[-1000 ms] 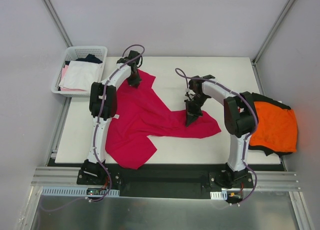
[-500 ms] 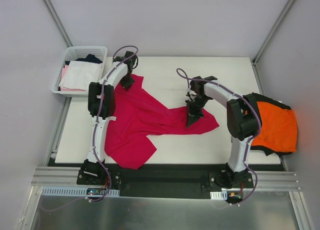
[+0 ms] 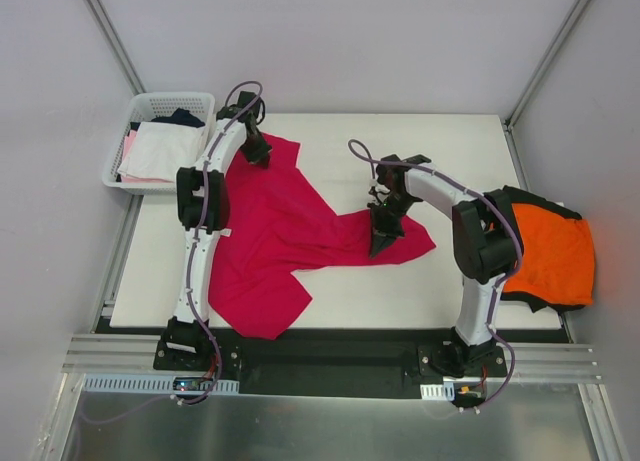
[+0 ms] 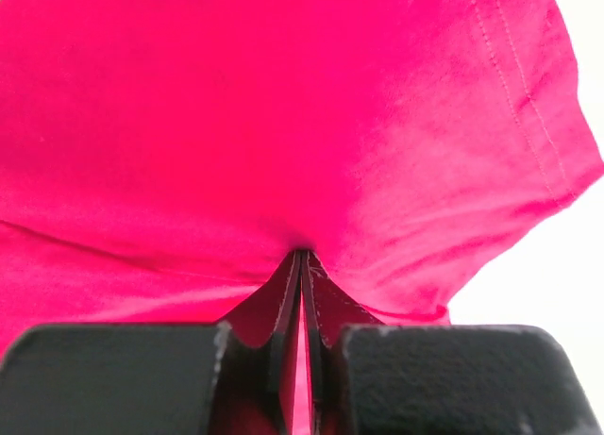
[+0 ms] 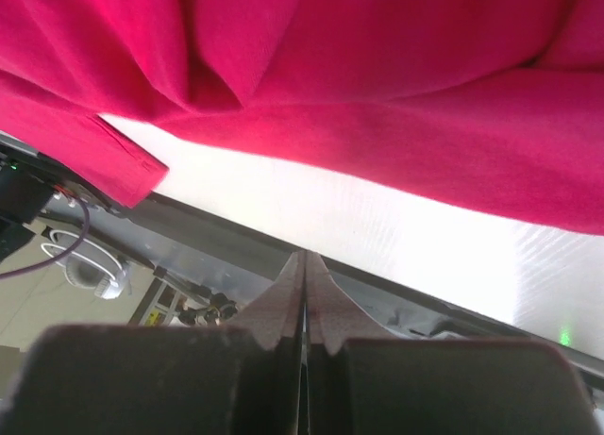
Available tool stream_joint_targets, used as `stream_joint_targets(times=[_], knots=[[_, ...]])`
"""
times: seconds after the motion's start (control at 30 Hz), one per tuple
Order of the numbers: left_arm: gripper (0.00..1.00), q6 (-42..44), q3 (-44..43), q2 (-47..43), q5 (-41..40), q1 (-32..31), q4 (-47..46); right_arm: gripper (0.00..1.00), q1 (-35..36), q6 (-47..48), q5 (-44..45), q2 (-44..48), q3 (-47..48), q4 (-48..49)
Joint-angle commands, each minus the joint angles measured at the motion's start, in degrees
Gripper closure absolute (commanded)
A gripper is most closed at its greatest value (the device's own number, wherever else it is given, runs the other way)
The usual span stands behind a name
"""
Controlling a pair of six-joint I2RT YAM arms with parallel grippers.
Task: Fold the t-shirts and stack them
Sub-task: Flatten the tshirt out
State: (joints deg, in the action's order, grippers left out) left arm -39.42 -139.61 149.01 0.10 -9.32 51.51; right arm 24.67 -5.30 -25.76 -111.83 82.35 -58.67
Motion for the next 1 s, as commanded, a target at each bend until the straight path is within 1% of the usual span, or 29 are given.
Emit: stream_joint_targets(times=[0.0, 0.07, 0.23, 0.27, 0.37, 0.4, 0.47, 0.5, 0.53, 0.6, 0.63, 0.67, 0.77, 0.8, 0.83, 0.9, 0.93, 0.97], knots=[[0.96, 0.4, -0.8, 5.2, 13.2, -0.2, -4.2, 0.99, 0.6, -0.6, 0.0, 4.3, -2.2, -0.7], [0.96, 0.8, -0.5, 5.4, 15.1, -0.3, -5.4, 0.99, 0.7, -0.8, -0.2, 4.6, -2.9, -0.4], [0.94, 2.1, -0.3, 4.6, 13.9, 0.0, -7.6, 0.99, 1.5, -1.0, -1.4, 3.3, -2.5, 0.4], [0.94, 2.2, -0.3, 4.2, 14.0, 0.2, -7.8, 0.97, 1.8, -1.1, -1.7, 3.1, -2.1, 0.5], [0.92, 2.3, -0.3, 2.6, 14.5, 0.1, -9.2, 0.85, 2.7, -1.3, -2.2, 2.1, -1.3, 0.9], [0.91, 2.3, -0.3, 2.1, 14.9, 0.1, -9.8, 0.74, 2.8, -1.4, -2.2, 1.8, -1.0, 1.2], [0.85, 2.2, -0.3, 0.0, 16.3, 0.0, -11.9, 0.64, 3.2, -1.6, -2.3, 1.4, -0.5, 1.4], [0.82, 2.0, -0.3, -0.7, 16.7, -0.3, -12.7, 0.57, 3.4, -1.8, -2.3, 1.4, -0.3, 1.5], [0.75, 1.9, -0.3, -2.5, 17.0, -0.4, -13.4, 0.55, 3.5, -1.8, -2.3, 1.3, -0.2, 1.6], [0.68, 1.5, -0.2, -4.2, 17.5, -1.3, -15.2, 0.51, 3.5, -2.0, -2.3, 1.3, -0.1, 2.2], [0.64, 1.5, -0.1, -6.1, 17.6, -1.7, -15.6, 0.5, 3.5, -2.1, -2.2, 1.3, 0.0, 2.2], [0.57, 1.4, -0.1, -6.9, 17.8, -2.0, -16.3, 0.5, 3.6, -2.2, -2.0, 1.3, 0.2, 2.3], [0.52, 1.2, 0.9, -10.2, 18.7, -3.6, -16.7, 0.49, 2.6, -1.6, 0.3, 1.7, 1.0, 2.3], [0.52, 1.4, 2.5, -11.1, 19.3, -4.1, -16.8, 0.49, 1.6, -1.5, 0.9, 2.0, 1.0, 2.5], [0.52, 2.1, 3.6, -13.4, 19.5, -5.1, -16.8, 0.48, -0.9, -1.6, 1.2, 2.1, 0.9, 2.8], [0.53, 2.9, 8.5, -15.8, 19.9, -6.2, -16.8, 0.49, -4.3, -2.3, 1.2, 2.9, 0.5, 4.4], [0.53, 3.8, 10.3, -18.1, 19.9, -7.3, -16.8, 0.49, -8.0, -2.7, 0.8, 3.3, 0.3, 5.1], [0.53, 4.3, 14.2, -19.4, 20.0, -7.8, -16.8, 0.49, -9.8, -3.5, 0.4, 3.5, -0.3, 6.9]])
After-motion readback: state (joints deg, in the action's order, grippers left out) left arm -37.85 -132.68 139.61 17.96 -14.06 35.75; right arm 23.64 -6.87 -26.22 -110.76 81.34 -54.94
